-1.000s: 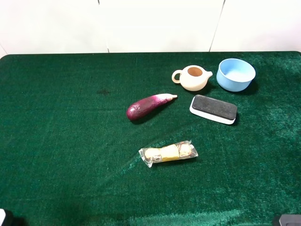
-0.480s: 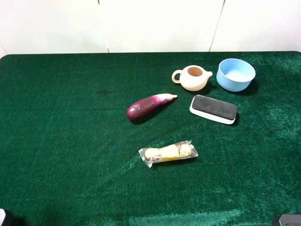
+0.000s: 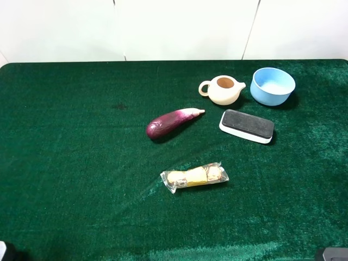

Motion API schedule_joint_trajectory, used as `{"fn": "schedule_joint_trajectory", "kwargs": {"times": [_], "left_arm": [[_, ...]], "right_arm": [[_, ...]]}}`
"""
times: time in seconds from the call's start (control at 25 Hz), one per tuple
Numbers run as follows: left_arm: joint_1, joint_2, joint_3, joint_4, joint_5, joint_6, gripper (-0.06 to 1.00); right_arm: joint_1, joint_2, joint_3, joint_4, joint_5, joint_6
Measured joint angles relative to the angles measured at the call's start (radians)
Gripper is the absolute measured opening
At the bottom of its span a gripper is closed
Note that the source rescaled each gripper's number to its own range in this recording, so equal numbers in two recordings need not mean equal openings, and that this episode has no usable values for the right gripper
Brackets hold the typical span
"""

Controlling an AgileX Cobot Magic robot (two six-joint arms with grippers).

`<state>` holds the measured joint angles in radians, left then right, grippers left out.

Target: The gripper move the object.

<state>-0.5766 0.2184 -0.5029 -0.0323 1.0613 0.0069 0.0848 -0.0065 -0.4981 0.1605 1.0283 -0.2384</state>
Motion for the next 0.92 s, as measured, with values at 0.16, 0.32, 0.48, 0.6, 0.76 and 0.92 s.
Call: {"fn": "schedule_joint_trajectory", "kwargs": {"times": [0.16,0.32,0.48,0.6,0.76,0.92], "left_arm": [[0.071,-0.126,0.0,-0.02,0.001,0.02,1.0],[0.127,-0.214,0.0,-0.025,0.001,0.03,1.0],[0.143,-0.226,0.0,-0.028,0.002,0.034,1.0],[0.143,-0.226,0.0,-0.028,0.002,0.034,1.0],[0.143,-0.226,0.0,-0.027,0.002,0.035,1.0],[0.143,-0.226,0.0,-0.026,0.002,0.038,1.0]], "right_arm": [[0.0,0.0,0.0,0.0,0.0,0.0],[0.0,0.0,0.0,0.001,0.0,0.0],[0.0,0.0,0.0,0.002,0.0,0.0],[0.0,0.0,0.0,0.002,0.0,0.0],[0.0,0.0,0.0,0.002,0.0,0.0],[0.0,0.0,0.0,0.002,0.001,0.0]]}}
